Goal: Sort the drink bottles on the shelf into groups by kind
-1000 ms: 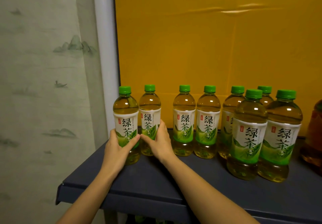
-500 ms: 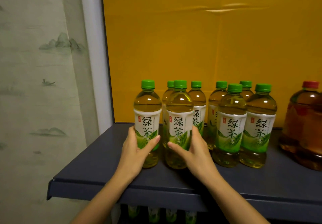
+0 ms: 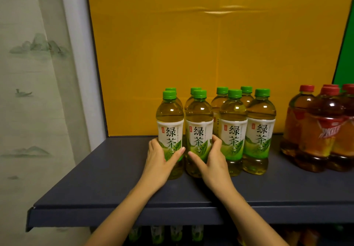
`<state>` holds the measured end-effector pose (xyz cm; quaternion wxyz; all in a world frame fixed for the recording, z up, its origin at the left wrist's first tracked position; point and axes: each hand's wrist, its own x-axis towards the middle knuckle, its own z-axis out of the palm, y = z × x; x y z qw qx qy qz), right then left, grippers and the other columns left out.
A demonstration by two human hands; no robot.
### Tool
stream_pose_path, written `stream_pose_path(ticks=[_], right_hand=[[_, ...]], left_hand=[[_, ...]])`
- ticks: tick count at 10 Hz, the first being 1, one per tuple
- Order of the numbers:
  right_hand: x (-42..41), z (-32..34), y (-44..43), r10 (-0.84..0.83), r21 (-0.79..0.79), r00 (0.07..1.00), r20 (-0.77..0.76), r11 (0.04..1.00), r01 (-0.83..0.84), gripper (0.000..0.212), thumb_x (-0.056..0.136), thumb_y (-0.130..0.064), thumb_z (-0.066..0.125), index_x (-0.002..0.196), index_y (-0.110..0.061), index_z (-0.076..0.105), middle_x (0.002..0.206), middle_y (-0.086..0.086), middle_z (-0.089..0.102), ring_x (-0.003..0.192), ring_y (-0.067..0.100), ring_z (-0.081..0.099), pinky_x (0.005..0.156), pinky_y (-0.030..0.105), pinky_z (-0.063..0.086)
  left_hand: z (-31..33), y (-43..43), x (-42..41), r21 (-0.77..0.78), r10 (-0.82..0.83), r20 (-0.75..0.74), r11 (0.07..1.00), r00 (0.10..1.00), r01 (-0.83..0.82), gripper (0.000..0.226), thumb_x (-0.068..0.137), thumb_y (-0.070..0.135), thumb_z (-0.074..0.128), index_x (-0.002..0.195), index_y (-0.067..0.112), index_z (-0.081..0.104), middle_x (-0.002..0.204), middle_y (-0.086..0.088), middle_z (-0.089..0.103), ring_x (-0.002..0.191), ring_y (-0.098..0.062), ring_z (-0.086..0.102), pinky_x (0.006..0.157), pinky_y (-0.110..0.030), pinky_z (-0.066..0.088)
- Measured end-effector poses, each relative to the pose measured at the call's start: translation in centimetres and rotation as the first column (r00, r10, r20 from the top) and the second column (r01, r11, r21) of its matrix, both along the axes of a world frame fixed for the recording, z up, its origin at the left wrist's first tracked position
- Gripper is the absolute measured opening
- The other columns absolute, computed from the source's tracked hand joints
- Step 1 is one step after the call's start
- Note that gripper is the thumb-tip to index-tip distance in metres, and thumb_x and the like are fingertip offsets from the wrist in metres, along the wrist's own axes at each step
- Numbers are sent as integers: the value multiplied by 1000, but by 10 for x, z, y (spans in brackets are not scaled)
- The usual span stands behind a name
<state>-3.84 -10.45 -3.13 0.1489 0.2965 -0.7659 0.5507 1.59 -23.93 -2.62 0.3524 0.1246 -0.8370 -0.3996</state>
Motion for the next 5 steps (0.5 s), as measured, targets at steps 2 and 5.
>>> stream_pose_path(ticks=[2,5], right_hand=[[0,-5,-2,-53,0,996,-75,999,53,70,81,-29,67,137,-11,30,132,3,46,123,14,45,96,23,38],[4,5,17,36,105,999,1,994,-35,81,82,-26,67,146,-17,18,145,-4,38,136,13,34,109,29,31]], left_hand=[[0,2,-3,-75,61,21,995,998,-60,60,76,45,67,110,5,40,113,-8,44,115,-22,43,90,-29,37],[9,1,7,-24,-1,76,1000,997,2,98,71,51,68,143,12,15,144,-8,26,137,-22,23,110,-35,24]])
